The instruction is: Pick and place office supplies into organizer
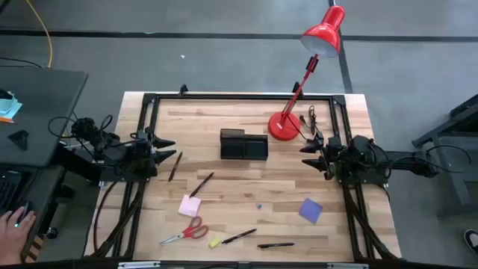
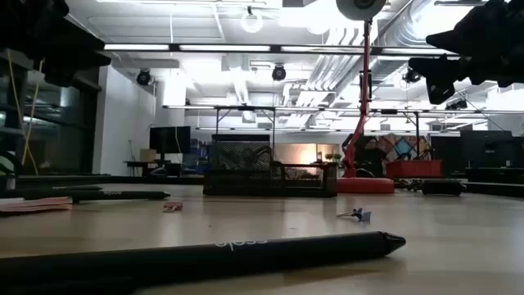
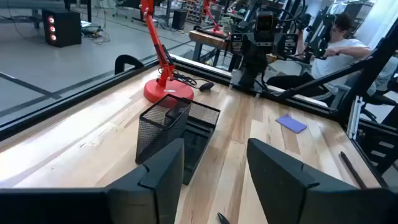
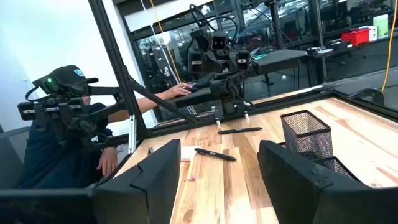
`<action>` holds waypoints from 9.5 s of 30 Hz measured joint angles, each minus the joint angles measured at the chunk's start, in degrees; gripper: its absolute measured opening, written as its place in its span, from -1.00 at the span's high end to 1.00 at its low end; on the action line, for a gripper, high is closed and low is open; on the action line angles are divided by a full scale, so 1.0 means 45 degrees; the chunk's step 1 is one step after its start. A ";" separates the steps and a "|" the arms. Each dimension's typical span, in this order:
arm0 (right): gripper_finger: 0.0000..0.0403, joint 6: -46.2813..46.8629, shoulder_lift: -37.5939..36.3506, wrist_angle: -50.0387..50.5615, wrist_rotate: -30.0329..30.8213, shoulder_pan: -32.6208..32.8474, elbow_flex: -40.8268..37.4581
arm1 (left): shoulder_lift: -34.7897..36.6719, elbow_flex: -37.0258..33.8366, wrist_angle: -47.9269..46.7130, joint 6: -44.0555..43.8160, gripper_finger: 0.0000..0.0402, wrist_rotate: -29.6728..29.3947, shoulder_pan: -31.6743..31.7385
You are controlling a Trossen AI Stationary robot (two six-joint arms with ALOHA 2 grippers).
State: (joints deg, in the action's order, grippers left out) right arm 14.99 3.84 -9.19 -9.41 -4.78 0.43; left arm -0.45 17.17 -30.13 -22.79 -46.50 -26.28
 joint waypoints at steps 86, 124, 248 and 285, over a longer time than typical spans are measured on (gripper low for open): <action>-0.02 -0.0117 0.0044 -0.1640 0.1773 0.0068 0.0005 | -0.0005 0.0009 0.1628 -0.1651 0.16 0.0470 0.0000; -0.02 0.5451 0.7665 -0.3783 0.5721 0.3390 0.0005 | 0.0000 0.0004 0.1218 -0.1547 0.16 -0.1039 0.0002; 0.18 1.1006 2.6899 0.1505 1.6085 1.0642 1.3100 | -0.0005 0.0004 0.0277 -0.1579 0.16 -0.0335 0.0000; 0.72 0.7500 2.6967 0.1422 1.6422 1.0155 1.4499 | -0.0004 0.0004 0.0272 -0.1579 0.16 -0.0335 0.0001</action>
State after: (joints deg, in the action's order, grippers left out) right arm 48.74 125.19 -2.79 64.49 40.92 65.67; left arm -0.47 17.19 -28.91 -29.89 -48.01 -26.28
